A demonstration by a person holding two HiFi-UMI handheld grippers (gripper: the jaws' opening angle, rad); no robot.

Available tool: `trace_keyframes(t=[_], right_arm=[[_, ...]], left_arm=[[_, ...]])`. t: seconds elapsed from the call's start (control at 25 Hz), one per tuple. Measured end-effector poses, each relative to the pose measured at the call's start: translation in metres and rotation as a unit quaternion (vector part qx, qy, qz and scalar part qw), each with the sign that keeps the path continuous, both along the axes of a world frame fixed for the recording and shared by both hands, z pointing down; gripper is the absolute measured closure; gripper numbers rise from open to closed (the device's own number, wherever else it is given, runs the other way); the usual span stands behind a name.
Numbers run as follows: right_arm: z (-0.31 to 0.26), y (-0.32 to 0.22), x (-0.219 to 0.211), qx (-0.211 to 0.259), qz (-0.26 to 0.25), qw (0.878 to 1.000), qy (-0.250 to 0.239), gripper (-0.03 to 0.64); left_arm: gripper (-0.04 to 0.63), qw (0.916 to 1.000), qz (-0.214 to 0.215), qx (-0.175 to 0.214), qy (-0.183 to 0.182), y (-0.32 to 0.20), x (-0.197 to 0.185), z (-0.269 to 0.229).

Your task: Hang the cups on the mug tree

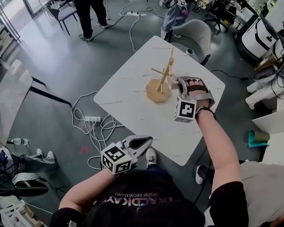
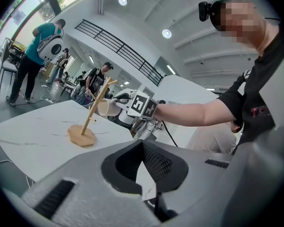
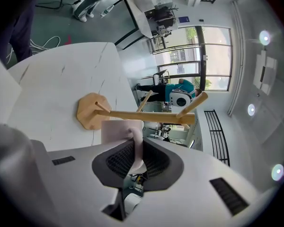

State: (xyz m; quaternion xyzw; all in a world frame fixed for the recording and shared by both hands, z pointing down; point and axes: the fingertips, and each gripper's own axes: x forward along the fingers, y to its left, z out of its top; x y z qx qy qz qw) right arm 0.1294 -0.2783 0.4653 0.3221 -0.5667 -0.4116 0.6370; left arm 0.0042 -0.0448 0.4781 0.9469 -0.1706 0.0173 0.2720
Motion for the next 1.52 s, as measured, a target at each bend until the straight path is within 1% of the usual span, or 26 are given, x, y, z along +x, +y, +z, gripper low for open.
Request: trace_keyframes(t=[0.48,0.92,1.0,1.08,1.24,1.4,1.52], right_arm=[[0.006,0.006,-0.002,-0.001,-0.001,0.999,0.035,0.584],[0.012,0.011,-0.001,-0.005,-0.002,0.999,0.044,0.583],[0.010,0.010,-0.002,-0.003,-0.001,0.999,0.036,0.575],[0.009,0.011,0.000,0.003,0.002,1.000,0.027,0.548],[0.007,0.013,0.005,0.019,0.002,1.000,0.023,0.541],[-0.001,0.016,0.001,0.055,0.006,0.998,0.013,0.489],[-0.005,0.020,0.000,0.096,0.001,0.995,-0.008,0.452]], left_arm=[[0.598,1.0000,0.000,0.001,-0.003,0.004,-0.006,-0.001],[0.598,1.0000,0.002,0.001,-0.006,0.009,-0.006,0.000],[0.598,1.0000,0.002,0.000,-0.005,0.009,-0.005,0.000],[0.598,1.0000,0.002,-0.001,-0.003,0.009,-0.003,0.000],[0.598,1.0000,0.002,-0.001,-0.003,0.008,0.000,-0.001],[0.598,1.0000,0.002,-0.003,-0.003,0.011,-0.005,-0.001],[0.598,1.0000,0.002,-0.004,-0.003,0.015,-0.006,-0.003]])
